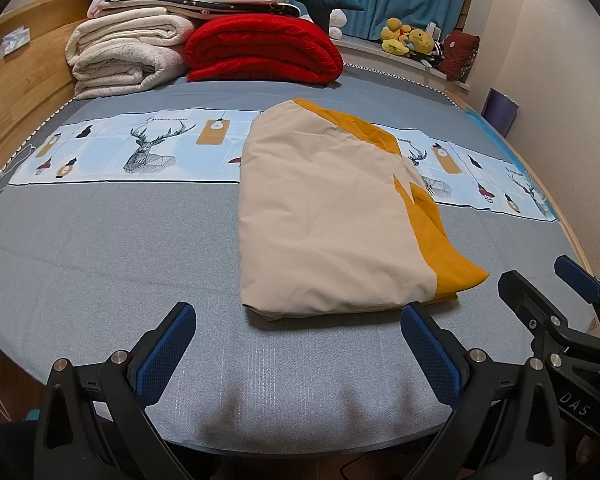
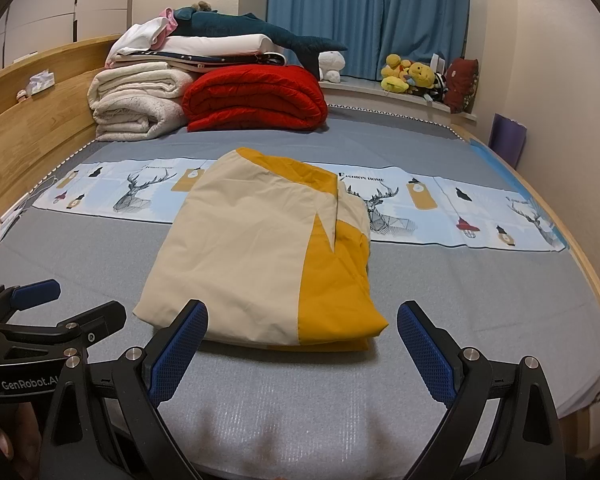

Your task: Fold large clothes

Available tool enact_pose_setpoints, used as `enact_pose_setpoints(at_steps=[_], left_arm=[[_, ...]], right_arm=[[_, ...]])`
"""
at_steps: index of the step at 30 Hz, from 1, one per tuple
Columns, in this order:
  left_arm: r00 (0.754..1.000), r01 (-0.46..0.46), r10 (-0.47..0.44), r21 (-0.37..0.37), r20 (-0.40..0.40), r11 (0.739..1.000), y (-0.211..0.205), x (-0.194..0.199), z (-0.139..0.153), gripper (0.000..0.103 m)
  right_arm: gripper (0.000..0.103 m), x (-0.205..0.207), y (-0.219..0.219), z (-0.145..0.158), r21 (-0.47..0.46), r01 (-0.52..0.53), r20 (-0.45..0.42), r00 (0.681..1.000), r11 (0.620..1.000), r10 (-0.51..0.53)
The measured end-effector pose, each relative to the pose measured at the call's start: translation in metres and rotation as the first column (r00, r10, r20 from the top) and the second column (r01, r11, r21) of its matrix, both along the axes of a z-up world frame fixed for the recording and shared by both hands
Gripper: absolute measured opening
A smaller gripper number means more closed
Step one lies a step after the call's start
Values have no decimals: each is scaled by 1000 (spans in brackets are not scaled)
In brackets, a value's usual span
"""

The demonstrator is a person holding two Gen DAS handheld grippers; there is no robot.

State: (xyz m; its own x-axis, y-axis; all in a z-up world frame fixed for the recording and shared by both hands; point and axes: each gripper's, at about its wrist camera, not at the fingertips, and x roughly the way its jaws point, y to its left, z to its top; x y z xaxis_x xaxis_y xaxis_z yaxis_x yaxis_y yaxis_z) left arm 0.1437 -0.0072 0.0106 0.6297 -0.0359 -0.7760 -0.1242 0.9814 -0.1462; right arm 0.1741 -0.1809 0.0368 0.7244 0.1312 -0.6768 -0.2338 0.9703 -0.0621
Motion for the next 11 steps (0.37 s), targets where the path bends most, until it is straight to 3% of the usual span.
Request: enact_pose_setpoints(at_steps=[11], left_arm=[[1000,0,0,-1,-2,1000,0,0,0,102]], right_arm=[[96,0,0,0,1,-1,-1,1000,1000,1]])
